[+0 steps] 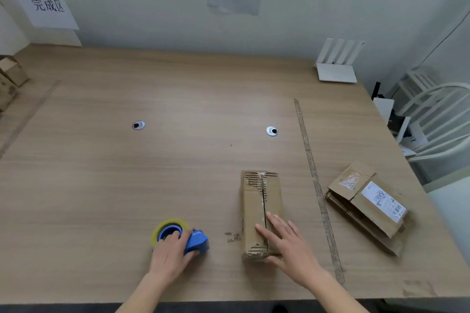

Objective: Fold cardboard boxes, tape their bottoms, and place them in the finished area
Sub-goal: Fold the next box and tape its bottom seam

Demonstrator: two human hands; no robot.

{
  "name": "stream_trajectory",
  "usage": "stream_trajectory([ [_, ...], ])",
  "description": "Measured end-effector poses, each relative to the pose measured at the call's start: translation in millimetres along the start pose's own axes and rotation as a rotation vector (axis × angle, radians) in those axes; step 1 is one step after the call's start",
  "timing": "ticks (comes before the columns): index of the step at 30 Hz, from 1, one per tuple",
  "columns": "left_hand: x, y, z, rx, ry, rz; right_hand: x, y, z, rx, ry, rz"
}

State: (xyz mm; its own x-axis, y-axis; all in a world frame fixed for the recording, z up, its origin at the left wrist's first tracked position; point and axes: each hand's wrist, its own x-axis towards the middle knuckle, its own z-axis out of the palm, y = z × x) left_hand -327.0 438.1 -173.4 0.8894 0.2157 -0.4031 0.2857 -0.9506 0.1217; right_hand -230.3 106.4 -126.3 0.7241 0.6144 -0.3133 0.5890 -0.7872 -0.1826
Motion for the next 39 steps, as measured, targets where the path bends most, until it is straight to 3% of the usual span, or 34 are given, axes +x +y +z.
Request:
stream_trajectory([
  [7, -0.9, 4.7, -25.7, -0.384, 0.028, 0.121, -3.8, -10.6, -4.3, 0.188, 0.019, 0.033],
  [10, -3.2, 12.6, -49.5, -0.53, 0.039, 0.225, 3.0, -20.3, -17.1, 0.297, 0.146, 0.035],
  [12, -4.5, 20.7, -68.7, -0.575, 0.073, 0.284, 17.0, -34.6, -31.0, 0.561, 0.204, 0.109],
  [15, -4.9, 34.1, -95.7, -0.626, 0.098, 0.36, 42.2, -62.6, -59.6, 1.128, 0.046, 0.14],
  [18, -4.7, 42.4, -115.9, -0.629, 0.099, 0.386, 58.4, -77.6, -75.3, 1.319, 0.014, 0.106],
  [28, -11.1, 48.8, -144.7, -0.538, 0.111, 0.479, 59.4, -75.6, -90.7, 1.293, 0.293, 0.227],
  [34, -11.1, 65.0, -144.1, -0.382, 0.085, 0.463, 49.3, -60.1, -77.8, 1.28, 0.267, 0.327],
  [39, -7.0, 36.6, -146.2, -0.302, 0.026, 0.349, -0.9, 5.2, -50.4, 1.476, 0.414, 0.655],
])
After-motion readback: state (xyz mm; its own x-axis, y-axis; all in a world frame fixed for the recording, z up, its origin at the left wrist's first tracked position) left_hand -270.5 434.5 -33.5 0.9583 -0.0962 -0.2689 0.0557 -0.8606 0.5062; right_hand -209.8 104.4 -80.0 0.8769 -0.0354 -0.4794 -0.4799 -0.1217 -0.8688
